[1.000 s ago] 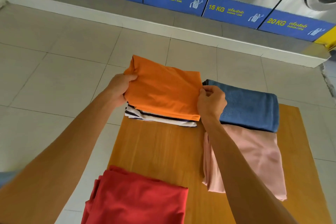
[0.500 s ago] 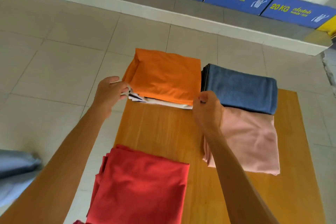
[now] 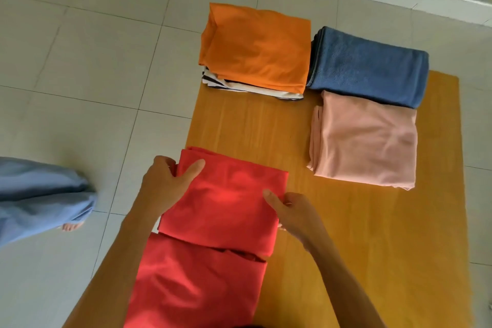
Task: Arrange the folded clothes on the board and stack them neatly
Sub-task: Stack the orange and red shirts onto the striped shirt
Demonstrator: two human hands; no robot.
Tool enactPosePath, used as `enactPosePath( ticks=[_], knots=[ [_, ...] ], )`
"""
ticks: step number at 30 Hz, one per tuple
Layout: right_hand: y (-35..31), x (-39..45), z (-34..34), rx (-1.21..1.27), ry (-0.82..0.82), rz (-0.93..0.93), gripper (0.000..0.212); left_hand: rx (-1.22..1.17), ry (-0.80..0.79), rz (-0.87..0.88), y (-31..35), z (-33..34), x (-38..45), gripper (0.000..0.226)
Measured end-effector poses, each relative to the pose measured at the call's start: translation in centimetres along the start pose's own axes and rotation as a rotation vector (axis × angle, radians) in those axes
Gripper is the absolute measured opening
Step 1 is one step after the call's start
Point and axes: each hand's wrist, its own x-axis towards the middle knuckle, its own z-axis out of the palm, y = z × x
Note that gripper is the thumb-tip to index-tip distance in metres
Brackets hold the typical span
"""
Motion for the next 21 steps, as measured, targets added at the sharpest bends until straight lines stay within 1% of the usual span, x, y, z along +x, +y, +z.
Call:
enactPosePath(
  ticks=[1,3,5,8,10,11,13,16,17,19,21],
  knots=[
    [-0.3,0.0,0.7,0.029,0.021,-0.002,0.062,-0.001,-0.027,-0.027,0.4,0.2,-0.2,0.088],
    [-0.8,0.2,1.8,0.139,0.028,0.023,0.061,-0.043,-0.138,-0.067,0.9,0.5,-0.3,0.095],
    [-1.4,0.7,2.0,0.243,0.050,0.039,0.055,-0.126,-0.252,-0.074,1.4,0.6,0.2,0.097],
    [-2.1,1.6,1.0,0.365,0.103,0.008,0.035,-0.323,-0.416,-0.121,1.9,0.3,0.9,0.083],
    [-2.6,2.0,0.1,0.466,0.090,-0.023,0.031,-0.411,-0.492,-0.161,2.3,-0.2,1.3,0.079],
    [-3.1,2.2,-0.5,0.508,0.066,-0.038,0.030,-0.443,-0.509,-0.173,2.6,-0.4,1.5,0.077],
    [-4.0,2.3,-1.7,0.571,0.000,-0.079,0.027,-0.486,-0.491,-0.176,3.4,-0.6,1.8,0.072],
    [-5.9,2.6,-3.7,0.632,-0.095,-0.148,0.032,-0.549,-0.394,-0.128,4.8,-0.8,2.3,0.068],
    [-6.7,2.8,-4.4,0.642,-0.121,-0.183,0.030,-0.571,-0.373,-0.106,5.3,-1.1,2.6,0.068],
    [-8.8,3.3,-6.0,0.648,-0.146,-0.256,0.019,-0.591,-0.387,-0.053,7.0,-2.1,3.6,0.067],
    [-11.2,4.1,-7.6,0.655,-0.132,-0.295,0.020,-0.574,-0.423,0.027,9.3,-3.9,4.8,0.063]
  ],
)
